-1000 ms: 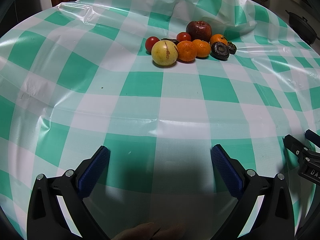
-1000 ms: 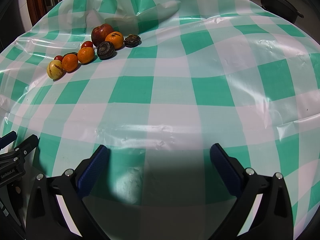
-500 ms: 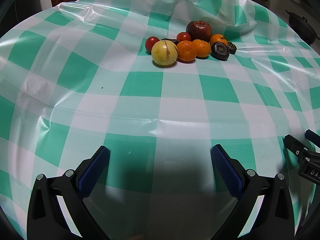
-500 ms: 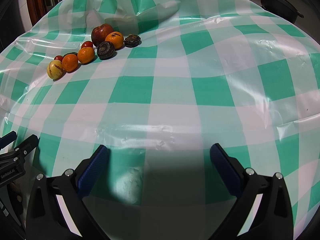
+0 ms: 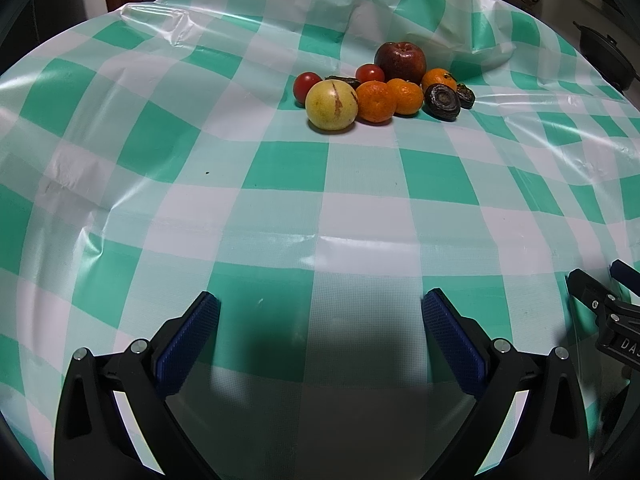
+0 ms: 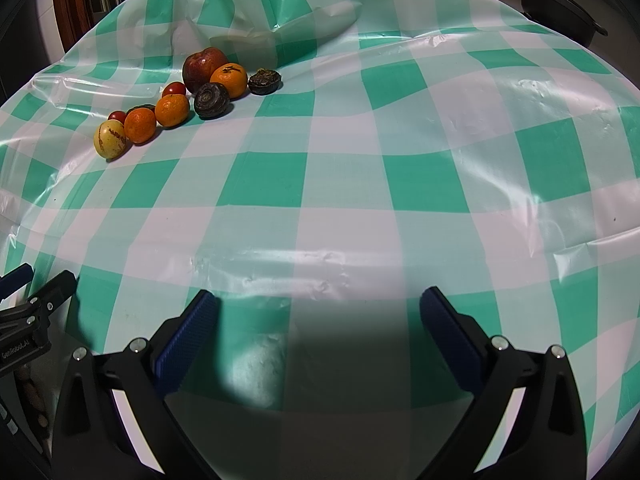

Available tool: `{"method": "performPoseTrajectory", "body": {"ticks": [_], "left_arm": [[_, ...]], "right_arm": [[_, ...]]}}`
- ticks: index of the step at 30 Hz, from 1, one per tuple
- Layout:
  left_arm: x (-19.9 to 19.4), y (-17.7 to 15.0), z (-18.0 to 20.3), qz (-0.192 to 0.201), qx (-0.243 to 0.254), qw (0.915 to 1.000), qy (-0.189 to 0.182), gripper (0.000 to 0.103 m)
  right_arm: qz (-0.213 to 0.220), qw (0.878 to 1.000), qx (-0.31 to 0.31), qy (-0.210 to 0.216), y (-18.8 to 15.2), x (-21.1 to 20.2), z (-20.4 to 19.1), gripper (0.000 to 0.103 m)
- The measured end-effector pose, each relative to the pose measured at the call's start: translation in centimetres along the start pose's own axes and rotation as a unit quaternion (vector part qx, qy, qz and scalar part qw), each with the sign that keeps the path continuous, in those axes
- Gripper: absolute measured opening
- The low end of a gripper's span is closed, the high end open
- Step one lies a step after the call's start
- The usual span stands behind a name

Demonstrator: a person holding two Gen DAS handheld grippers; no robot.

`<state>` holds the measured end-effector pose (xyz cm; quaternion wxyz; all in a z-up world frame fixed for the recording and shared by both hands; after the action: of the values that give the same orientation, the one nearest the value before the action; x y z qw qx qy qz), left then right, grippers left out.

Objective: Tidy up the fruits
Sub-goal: 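Grasp the yellow fruit with the left tool while the right tool grasps a dark passion fruit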

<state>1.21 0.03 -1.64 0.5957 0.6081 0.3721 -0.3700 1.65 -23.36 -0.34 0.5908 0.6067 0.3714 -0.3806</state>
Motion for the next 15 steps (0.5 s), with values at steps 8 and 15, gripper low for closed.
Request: {"method": "performPoseTrajectory", "body": {"ticks": [8, 15], "left_arm": [[-0.1, -0.1, 0.1, -0.019, 0.009, 0.9998, -0.007, 0.099], [-0.7, 0.5, -0.3, 0.003, 0.008, 0.9999, -0.015, 0.099]], "right_arm": [[-0.024, 0.998, -0.02, 0.057, 0.7, -0.3, -0.9, 0.102], [0.005, 0.992, -0.077, 0.097, 5.6, 1.2, -3.9, 0.095]]}}
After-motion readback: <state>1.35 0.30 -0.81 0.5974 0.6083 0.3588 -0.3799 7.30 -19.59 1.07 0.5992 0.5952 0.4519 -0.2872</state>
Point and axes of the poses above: each gripper's, at about its wrist camera, not at the fingertips, and x roughly the way its jaws point, z to its right, y to its top, the point moved 2 cm from there along x, roughly the way its jaws point, and after that the axes turned 8 degrees about -z, right-handed, at the moved point
